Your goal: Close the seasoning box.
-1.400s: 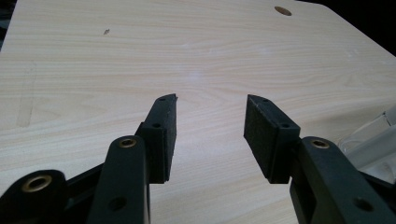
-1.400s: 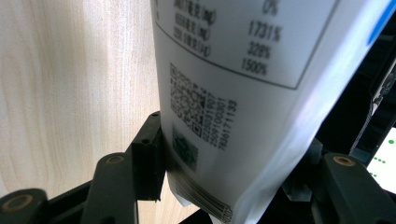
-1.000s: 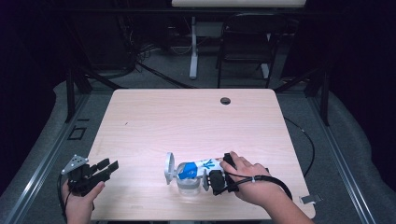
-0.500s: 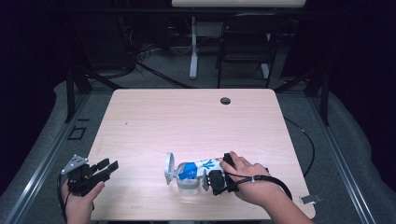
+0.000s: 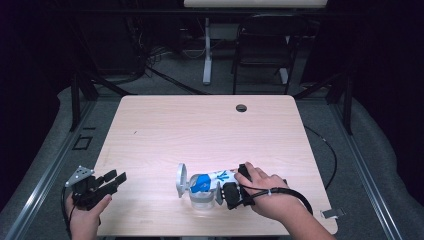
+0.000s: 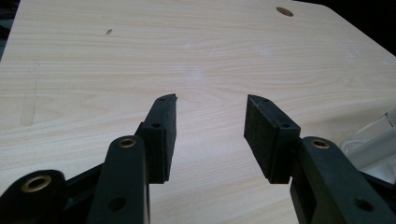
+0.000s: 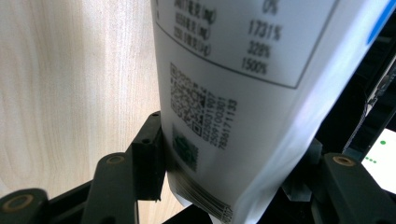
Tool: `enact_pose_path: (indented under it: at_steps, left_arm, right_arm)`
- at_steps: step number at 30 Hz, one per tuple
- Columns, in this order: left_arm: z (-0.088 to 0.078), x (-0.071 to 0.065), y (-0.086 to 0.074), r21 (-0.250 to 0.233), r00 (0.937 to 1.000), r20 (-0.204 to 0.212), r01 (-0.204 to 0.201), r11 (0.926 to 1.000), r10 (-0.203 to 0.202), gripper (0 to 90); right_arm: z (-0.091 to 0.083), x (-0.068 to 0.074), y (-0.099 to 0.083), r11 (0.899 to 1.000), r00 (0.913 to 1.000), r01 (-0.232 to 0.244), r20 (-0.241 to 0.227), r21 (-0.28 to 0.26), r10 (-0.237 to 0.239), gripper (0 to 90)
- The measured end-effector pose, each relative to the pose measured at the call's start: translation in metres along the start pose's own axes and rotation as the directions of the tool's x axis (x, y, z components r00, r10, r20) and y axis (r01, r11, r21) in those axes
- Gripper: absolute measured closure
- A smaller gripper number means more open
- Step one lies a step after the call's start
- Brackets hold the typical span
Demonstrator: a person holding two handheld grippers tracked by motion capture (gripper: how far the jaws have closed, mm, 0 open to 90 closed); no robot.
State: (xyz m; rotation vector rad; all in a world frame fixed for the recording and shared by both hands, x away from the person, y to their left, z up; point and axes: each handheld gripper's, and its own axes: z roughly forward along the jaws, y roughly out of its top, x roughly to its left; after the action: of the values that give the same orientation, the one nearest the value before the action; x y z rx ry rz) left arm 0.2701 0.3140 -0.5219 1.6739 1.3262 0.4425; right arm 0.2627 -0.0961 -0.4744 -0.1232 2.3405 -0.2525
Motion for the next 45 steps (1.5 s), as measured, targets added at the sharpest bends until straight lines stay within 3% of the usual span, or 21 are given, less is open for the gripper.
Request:
enact_pose_path:
  at_steps: [30,45]
  left_arm:
    - [0.0021,-0.0012,-0.001,0.01,0.9998,-0.018,-0.012,0.9999,0.012,52.0]
    - [0.0052,-0.0035,-0.0016,0.021,0.998,-0.042,-0.047,0.9987,0.048,46.1]
  right_arm:
    - [0.0001,-0.0007,0.0006,1.0,1.0,0.006,-0.007,-0.003,-0.006,44.0]
    - [-0.0005,-0.0013,0.0011,1.0,0.9999,0.012,-0.008,0.002,-0.012,44.0]
